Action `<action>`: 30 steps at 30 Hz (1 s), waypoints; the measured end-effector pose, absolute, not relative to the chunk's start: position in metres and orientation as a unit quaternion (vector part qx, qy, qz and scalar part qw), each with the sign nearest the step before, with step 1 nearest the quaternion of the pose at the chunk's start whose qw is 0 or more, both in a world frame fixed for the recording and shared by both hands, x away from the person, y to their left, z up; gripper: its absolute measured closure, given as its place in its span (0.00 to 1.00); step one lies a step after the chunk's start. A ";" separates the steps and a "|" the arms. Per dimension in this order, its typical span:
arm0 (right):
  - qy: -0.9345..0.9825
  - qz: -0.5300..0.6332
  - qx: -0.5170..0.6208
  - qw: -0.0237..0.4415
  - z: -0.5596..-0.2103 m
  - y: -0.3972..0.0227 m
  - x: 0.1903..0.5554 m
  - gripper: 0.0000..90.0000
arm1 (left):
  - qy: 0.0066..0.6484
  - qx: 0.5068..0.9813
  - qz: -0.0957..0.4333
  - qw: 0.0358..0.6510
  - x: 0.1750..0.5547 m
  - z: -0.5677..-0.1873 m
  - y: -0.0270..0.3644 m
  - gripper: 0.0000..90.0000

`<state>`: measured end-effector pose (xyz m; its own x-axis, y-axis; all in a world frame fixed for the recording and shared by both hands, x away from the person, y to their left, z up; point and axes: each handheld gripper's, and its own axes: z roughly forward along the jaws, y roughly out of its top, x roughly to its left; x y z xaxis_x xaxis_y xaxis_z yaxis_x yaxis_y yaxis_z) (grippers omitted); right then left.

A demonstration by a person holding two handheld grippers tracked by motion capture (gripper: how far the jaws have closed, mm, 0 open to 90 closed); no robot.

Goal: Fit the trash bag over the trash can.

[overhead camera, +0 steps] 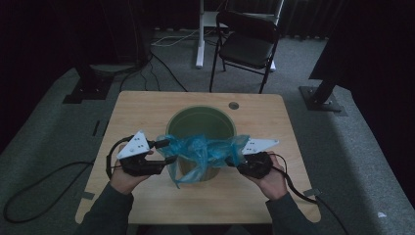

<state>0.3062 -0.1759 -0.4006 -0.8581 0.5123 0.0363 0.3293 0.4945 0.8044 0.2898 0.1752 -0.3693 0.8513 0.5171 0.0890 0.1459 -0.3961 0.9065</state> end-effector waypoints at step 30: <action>0.855 0.439 0.255 0.106 -0.404 -0.185 0.307 0.99 | 0.349 0.771 0.203 0.493 0.373 -0.379 0.200 1.00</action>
<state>0.3074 -0.1853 -0.4045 -0.8475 0.5292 0.0418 0.3423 0.4846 0.8050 0.3734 0.1997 -0.3788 0.6748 0.7373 -0.0312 0.3377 -0.2709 0.9014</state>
